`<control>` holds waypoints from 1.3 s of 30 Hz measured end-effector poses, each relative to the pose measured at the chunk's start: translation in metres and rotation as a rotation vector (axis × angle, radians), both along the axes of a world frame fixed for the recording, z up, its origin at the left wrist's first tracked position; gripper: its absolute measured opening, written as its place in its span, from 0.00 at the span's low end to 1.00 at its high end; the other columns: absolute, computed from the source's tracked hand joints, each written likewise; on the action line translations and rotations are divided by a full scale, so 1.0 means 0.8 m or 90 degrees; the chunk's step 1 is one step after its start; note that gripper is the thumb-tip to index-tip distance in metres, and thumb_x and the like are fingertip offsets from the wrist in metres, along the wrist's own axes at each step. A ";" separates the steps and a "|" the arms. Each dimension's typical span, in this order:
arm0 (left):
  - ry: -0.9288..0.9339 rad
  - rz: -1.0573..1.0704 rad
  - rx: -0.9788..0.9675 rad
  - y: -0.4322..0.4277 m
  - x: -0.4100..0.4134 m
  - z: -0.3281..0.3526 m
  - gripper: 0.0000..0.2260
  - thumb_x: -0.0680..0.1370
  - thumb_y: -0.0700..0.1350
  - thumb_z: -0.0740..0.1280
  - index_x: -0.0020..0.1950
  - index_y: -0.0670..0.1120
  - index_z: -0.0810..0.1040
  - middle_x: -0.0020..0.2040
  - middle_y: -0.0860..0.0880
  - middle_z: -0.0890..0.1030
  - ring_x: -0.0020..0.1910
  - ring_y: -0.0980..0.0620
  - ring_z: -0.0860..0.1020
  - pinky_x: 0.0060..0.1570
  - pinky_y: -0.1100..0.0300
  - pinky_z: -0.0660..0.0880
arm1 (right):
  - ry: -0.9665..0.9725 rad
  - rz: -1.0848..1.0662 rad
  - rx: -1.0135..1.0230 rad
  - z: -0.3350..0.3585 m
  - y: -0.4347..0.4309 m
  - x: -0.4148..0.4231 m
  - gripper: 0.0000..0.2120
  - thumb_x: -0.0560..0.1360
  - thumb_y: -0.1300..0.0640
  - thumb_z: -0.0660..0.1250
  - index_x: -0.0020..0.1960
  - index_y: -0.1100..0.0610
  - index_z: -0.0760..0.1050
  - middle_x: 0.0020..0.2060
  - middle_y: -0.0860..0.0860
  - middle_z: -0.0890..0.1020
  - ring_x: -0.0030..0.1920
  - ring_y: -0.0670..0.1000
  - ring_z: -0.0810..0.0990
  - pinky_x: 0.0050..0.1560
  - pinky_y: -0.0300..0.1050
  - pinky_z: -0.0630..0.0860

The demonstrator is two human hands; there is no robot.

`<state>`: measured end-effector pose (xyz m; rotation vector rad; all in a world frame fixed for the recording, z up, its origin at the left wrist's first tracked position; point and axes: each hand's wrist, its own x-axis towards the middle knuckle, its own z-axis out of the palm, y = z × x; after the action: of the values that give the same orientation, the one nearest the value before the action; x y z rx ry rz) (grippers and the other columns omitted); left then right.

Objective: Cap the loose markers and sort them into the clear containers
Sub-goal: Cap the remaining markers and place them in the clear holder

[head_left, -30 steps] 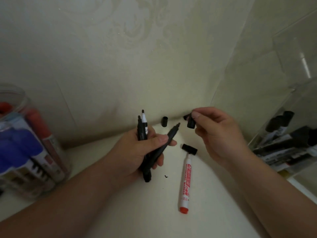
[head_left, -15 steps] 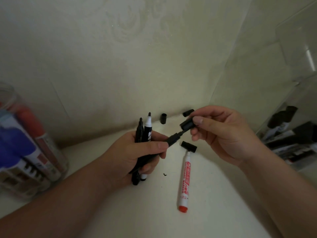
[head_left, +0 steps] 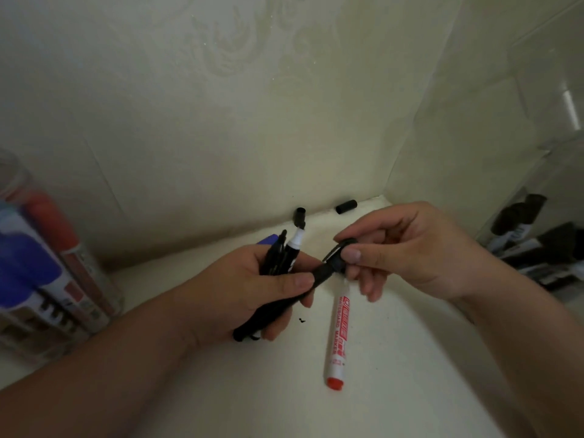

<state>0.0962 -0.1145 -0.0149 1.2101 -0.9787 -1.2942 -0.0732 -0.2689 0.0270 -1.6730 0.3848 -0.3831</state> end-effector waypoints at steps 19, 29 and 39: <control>-0.192 -0.019 0.007 0.007 0.014 0.018 0.09 0.65 0.47 0.80 0.44 0.51 0.88 0.27 0.46 0.77 0.20 0.53 0.66 0.23 0.63 0.64 | 0.047 0.109 -0.035 -0.001 0.020 -0.004 0.09 0.70 0.67 0.74 0.41 0.72 0.76 0.28 0.60 0.81 0.23 0.53 0.77 0.24 0.43 0.75; -0.232 0.039 0.003 0.007 0.008 0.021 0.08 0.64 0.48 0.77 0.41 0.49 0.88 0.23 0.50 0.77 0.20 0.54 0.66 0.22 0.65 0.64 | 0.050 0.066 0.029 -0.002 0.026 0.004 0.07 0.68 0.67 0.72 0.36 0.67 0.75 0.28 0.65 0.78 0.19 0.52 0.71 0.19 0.37 0.68; -0.147 0.038 -0.025 0.001 0.003 0.018 0.03 0.70 0.45 0.75 0.36 0.47 0.86 0.27 0.40 0.78 0.19 0.51 0.65 0.23 0.63 0.63 | 0.092 0.070 0.175 0.008 0.028 0.007 0.13 0.70 0.64 0.74 0.35 0.62 0.69 0.25 0.61 0.75 0.16 0.49 0.65 0.17 0.32 0.60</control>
<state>0.0985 -0.1136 -0.0004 1.3689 -1.1185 -1.1005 -0.0678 -0.2462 0.0334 -1.4492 0.4301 -0.1215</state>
